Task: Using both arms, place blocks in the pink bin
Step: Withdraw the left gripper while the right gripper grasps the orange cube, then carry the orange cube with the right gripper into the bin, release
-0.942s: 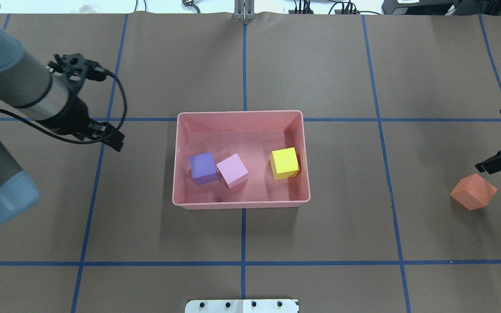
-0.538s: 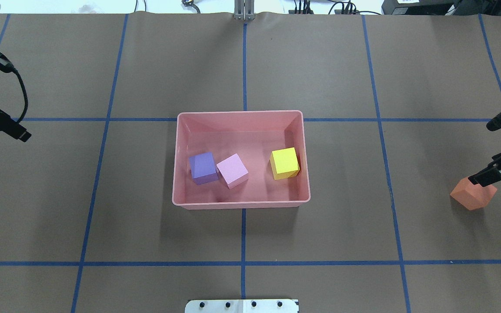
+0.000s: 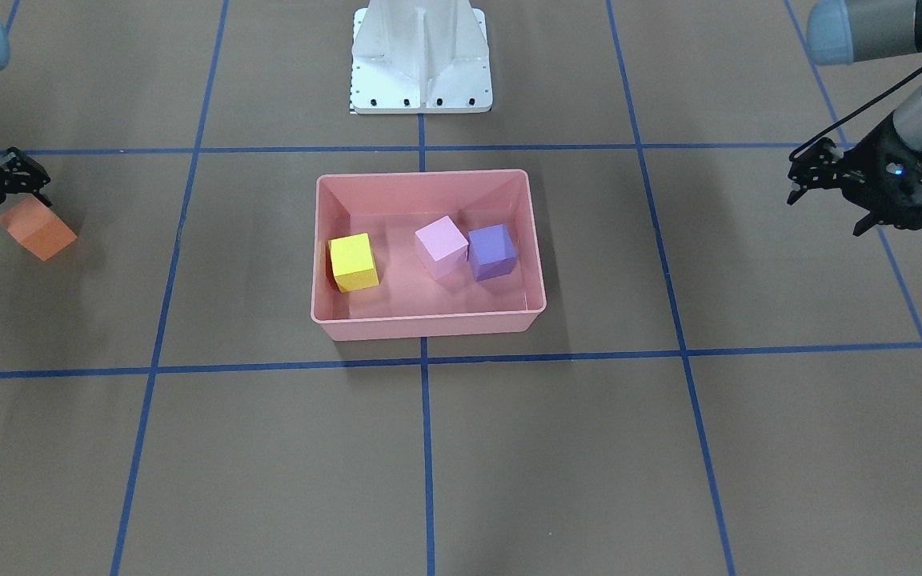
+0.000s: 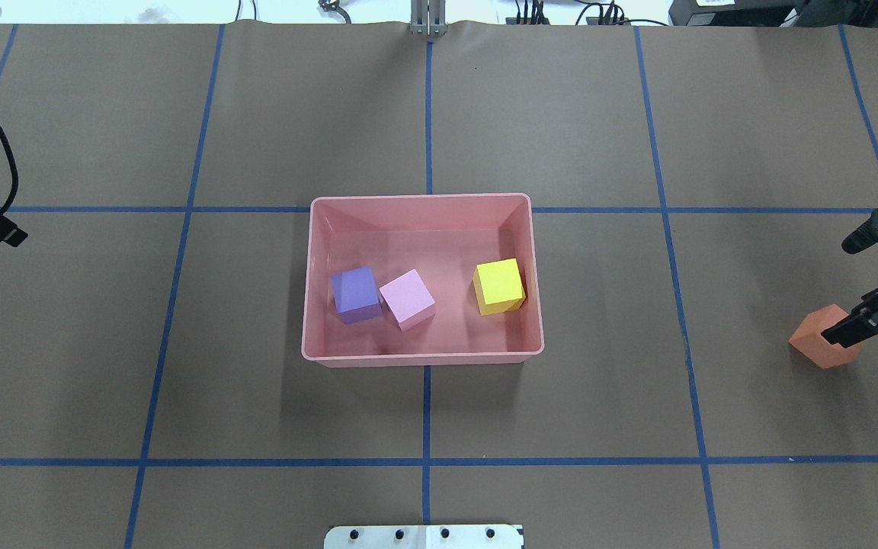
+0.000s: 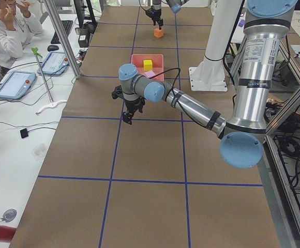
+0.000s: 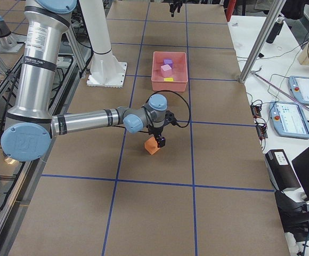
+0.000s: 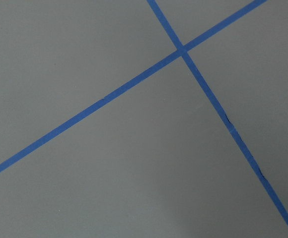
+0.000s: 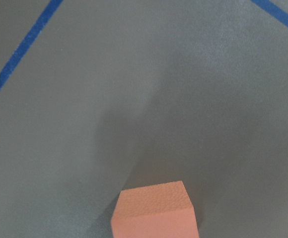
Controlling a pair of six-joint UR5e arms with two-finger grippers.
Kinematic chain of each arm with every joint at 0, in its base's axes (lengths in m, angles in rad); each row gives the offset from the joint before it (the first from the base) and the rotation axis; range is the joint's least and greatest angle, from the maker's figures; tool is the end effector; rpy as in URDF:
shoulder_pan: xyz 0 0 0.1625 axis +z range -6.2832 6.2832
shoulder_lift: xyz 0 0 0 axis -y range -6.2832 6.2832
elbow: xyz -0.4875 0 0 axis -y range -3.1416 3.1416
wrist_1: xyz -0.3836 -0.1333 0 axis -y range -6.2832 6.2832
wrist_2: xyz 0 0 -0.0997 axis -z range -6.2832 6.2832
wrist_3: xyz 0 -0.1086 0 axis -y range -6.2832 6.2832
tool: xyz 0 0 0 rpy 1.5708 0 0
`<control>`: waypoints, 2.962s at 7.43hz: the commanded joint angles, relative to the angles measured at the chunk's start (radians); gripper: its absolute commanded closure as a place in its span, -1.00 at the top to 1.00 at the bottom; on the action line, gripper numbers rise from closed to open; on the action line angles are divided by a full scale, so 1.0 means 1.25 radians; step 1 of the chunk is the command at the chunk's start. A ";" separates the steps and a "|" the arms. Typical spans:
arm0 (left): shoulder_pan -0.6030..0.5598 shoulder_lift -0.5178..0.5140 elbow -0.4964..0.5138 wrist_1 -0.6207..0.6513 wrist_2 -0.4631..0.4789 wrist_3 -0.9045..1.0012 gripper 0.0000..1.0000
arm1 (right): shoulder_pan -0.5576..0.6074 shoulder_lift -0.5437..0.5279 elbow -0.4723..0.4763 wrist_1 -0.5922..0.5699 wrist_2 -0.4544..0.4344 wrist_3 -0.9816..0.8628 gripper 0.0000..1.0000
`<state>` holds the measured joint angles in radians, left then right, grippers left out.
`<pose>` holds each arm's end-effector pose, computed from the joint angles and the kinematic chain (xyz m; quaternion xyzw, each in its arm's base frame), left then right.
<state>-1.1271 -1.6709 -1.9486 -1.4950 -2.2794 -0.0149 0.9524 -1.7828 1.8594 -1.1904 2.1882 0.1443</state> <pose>0.1638 -0.4905 0.5080 0.1051 0.3736 0.2632 0.8832 -0.1794 -0.3736 0.6452 0.0902 -0.3550 -0.2848 0.8859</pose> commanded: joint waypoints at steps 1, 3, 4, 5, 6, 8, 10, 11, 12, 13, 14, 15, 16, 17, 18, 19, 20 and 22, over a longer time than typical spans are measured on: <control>0.001 -0.001 0.000 0.000 0.000 0.000 1.00 | -0.024 0.000 -0.021 -0.001 -0.003 0.004 1.00; 0.002 -0.001 0.003 0.000 0.000 -0.004 1.00 | -0.049 0.011 -0.058 0.000 -0.015 0.004 1.00; 0.002 -0.001 0.003 0.000 0.000 -0.004 1.00 | -0.061 0.014 -0.071 0.000 -0.024 0.004 1.00; 0.002 0.000 0.003 0.000 0.000 -0.004 1.00 | -0.061 0.014 -0.071 0.000 -0.023 0.006 0.77; 0.003 -0.001 0.004 0.000 0.000 -0.005 1.00 | -0.062 0.032 -0.070 -0.002 -0.019 0.008 0.05; 0.002 -0.001 0.004 0.000 0.000 -0.005 1.00 | -0.061 0.058 -0.060 -0.010 -0.013 0.016 -1.00; 0.002 0.000 0.004 0.000 0.000 -0.005 1.00 | -0.060 0.146 -0.057 -0.012 0.033 0.139 -1.00; 0.002 0.000 0.004 0.000 0.000 -0.005 1.00 | -0.061 0.211 -0.054 -0.021 0.054 0.238 -1.00; 0.002 0.000 0.015 0.000 0.000 -0.008 1.00 | -0.062 0.288 -0.052 -0.067 0.058 0.335 -1.00; -0.011 0.002 0.037 0.000 0.001 -0.033 1.00 | -0.065 0.379 -0.036 -0.160 0.058 0.410 -1.00; -0.025 0.005 0.051 0.000 0.006 -0.089 1.00 | -0.072 0.464 0.001 -0.290 0.058 0.460 -1.00; -0.065 0.006 0.079 0.001 0.008 -0.090 1.00 | -0.078 0.541 0.035 -0.403 0.058 0.507 -1.00; -0.124 0.006 0.121 0.000 0.008 -0.085 1.00 | -0.092 0.608 0.041 -0.458 0.055 0.572 -1.00; -0.168 0.006 0.147 -0.005 0.008 -0.053 1.00 | -0.133 0.661 0.028 -0.459 0.039 0.670 -1.00; -0.183 0.006 0.160 -0.005 0.008 -0.034 1.00 | -0.181 0.714 -0.005 -0.459 -0.001 0.726 -1.00; -0.183 0.006 0.161 -0.005 0.008 -0.035 1.00 | -0.228 0.768 -0.052 -0.457 -0.060 0.783 -1.00; -0.183 0.006 0.164 -0.005 0.007 -0.036 1.00 | -0.261 0.806 -0.081 -0.455 -0.094 0.830 -0.81; -0.179 0.006 0.175 -0.007 0.006 -0.040 1.00 | -0.292 0.818 -0.100 -0.447 -0.157 0.834 0.98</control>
<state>-1.3535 -1.6628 -1.7384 -1.5027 -2.2705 -0.0624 0.6105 -0.7768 1.7515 -1.7539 2.0396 1.1758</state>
